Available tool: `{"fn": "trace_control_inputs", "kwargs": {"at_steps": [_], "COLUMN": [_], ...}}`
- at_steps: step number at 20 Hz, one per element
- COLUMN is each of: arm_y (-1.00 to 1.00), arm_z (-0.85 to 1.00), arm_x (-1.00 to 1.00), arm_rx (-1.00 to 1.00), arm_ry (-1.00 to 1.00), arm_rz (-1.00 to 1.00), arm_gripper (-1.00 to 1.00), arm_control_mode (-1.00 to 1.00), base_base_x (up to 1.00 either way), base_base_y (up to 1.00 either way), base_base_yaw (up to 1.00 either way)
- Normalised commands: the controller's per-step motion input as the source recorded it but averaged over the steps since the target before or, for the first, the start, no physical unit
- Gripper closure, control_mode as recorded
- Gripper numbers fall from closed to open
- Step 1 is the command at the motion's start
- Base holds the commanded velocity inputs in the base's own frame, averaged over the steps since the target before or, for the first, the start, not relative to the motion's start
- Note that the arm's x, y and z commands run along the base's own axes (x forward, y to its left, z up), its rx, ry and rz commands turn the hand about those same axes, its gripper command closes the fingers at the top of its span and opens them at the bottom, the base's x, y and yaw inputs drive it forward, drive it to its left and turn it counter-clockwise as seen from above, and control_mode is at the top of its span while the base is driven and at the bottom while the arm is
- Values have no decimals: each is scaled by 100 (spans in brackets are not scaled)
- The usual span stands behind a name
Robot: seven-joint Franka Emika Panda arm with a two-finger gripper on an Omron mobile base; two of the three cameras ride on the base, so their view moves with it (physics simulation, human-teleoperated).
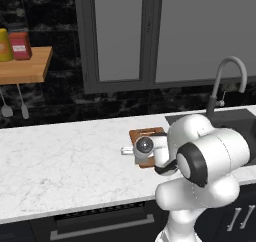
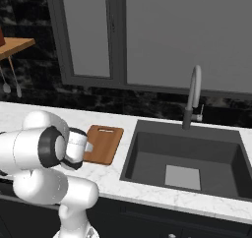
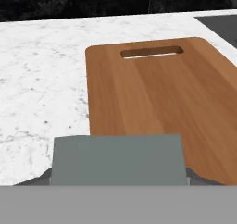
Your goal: Pick up the sponge from the counter and clean the cutting board by briefly scrubbing or pressing down on the cutting board. Once finished, release the sponge.
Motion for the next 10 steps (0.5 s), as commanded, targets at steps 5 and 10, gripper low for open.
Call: {"fn": "trace_control_inputs", "kwargs": {"at_steps": [5, 10], "arm_y": [0, 19], "arm_z": [-2, 82], "arm_x": [-43, 0], "arm_rx": [1, 5], "arm_ry": [1, 10], "arm_rz": [1, 0], "arm_gripper": [100, 100], "arm_control_mode": [-100, -100], "base_base_x": [0, 0], "base_base_y": [0, 0], "base_base_yaw": [0, 0]}}
